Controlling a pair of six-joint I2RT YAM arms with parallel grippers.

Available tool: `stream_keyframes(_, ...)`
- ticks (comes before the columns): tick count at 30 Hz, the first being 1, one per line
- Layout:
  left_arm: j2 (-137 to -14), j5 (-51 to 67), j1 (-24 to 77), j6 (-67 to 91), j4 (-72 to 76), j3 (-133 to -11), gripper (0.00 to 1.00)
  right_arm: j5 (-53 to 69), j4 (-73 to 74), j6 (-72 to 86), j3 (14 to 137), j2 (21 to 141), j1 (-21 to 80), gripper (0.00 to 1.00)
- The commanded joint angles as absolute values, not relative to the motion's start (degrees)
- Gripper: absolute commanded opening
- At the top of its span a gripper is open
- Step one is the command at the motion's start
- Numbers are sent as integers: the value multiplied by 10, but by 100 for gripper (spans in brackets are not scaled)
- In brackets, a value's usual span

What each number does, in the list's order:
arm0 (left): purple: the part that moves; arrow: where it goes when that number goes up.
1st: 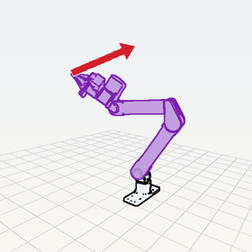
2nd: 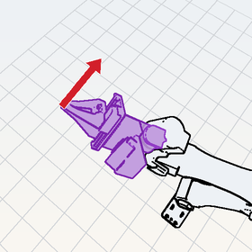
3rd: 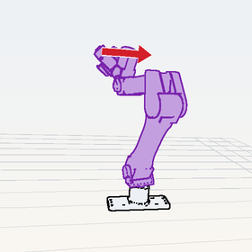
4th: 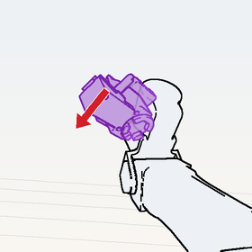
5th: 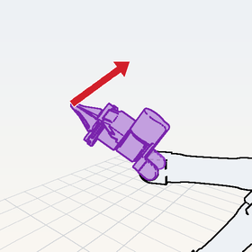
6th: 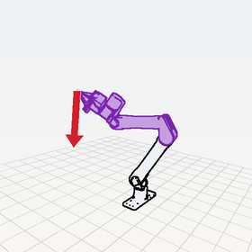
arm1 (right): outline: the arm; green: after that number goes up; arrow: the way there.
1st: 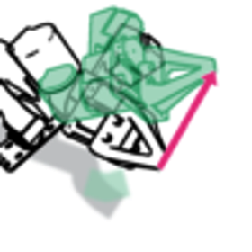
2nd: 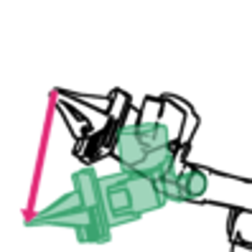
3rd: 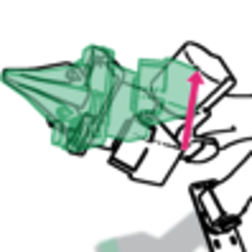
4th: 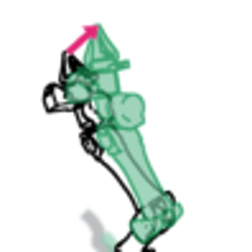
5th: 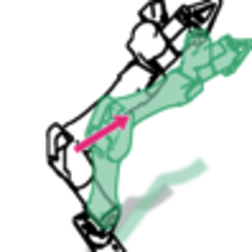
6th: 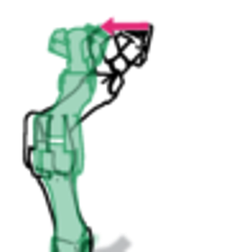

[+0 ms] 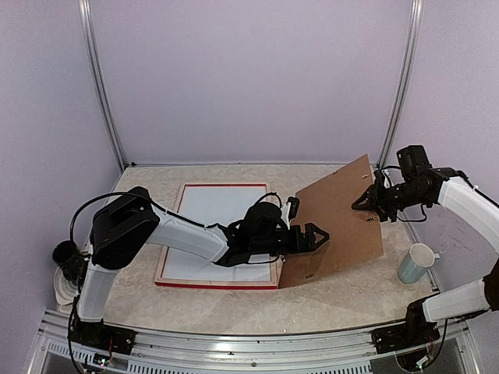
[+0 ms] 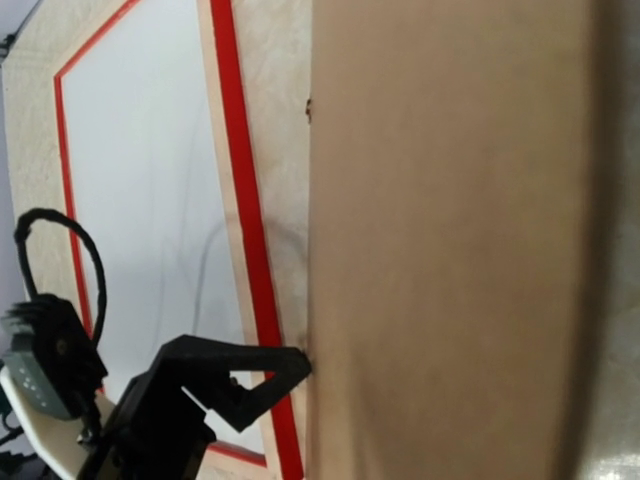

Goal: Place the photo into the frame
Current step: Pick up the backboard from the center of the board.

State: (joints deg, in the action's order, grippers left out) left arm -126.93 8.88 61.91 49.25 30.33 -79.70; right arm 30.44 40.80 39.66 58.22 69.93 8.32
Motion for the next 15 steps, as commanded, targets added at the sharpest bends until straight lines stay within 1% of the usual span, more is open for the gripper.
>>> stream_keyframes(1, -1277, 106, 627, 494, 317, -789, 98, 334, 399, 383, 576, 707, 80, 29)
stream_keyframes(6, -1277, 106, 627, 494, 318, -788, 99, 336, 407, 373, 582, 707, 80, 27)
stream_keyframes(8, -1276, 107, 627, 495, 318, -788, 99, 335, 412, 368, 587, 708, 80, 21)
stream_keyframes(11, -1276, 108, 627, 496, 320, -786, 98, 336, 416, 363, 591, 709, 80, 14)
stream_keyframes(12, -1276, 108, 627, 496, 320, -787, 99, 336, 416, 362, 593, 709, 79, 10)
stream_keyframes(15, -1276, 109, 627, 496, 321, -785, 98, 336, 417, 360, 594, 711, 79, 7)
